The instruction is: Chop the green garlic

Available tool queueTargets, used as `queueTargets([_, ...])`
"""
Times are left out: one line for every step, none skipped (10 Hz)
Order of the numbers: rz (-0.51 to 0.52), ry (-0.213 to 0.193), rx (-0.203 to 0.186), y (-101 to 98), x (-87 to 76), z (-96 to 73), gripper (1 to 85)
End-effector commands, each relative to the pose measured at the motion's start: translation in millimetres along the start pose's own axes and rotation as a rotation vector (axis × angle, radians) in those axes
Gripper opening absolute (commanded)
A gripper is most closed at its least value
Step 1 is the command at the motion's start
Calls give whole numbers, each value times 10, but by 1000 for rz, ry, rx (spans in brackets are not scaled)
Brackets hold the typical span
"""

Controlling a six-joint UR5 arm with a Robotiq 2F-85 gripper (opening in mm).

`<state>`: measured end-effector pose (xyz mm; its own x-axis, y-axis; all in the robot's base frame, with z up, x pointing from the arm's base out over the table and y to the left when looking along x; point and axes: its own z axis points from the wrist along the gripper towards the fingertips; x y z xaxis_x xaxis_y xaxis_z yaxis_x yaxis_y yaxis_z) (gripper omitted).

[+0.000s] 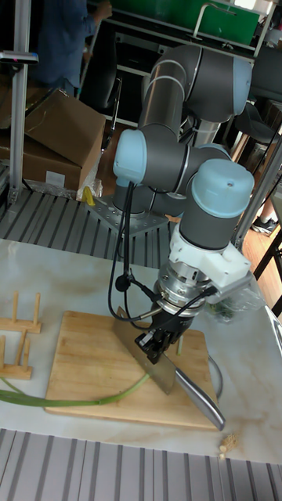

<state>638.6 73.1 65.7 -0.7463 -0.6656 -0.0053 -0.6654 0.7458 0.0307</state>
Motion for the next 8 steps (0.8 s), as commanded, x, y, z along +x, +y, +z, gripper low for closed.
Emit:
queueTargets([-14,-10,-19,29,2,24,13])
queueTargets([-14,-10,-19,39,-1,27,13])
queueTargets([-14,-13,-21,42,-6,26,13])
queueTargets([-18,-11,-24,39,3,20,13])
queueTargets([-19,-11,-27,42,5,20,13])
queueTargets([-17,-12,-28,45,2,21,13])
queueTargets([-14,-12,-30,52,0,20,13])
queueTargets([-11,-12,-36,75,-6,13,13])
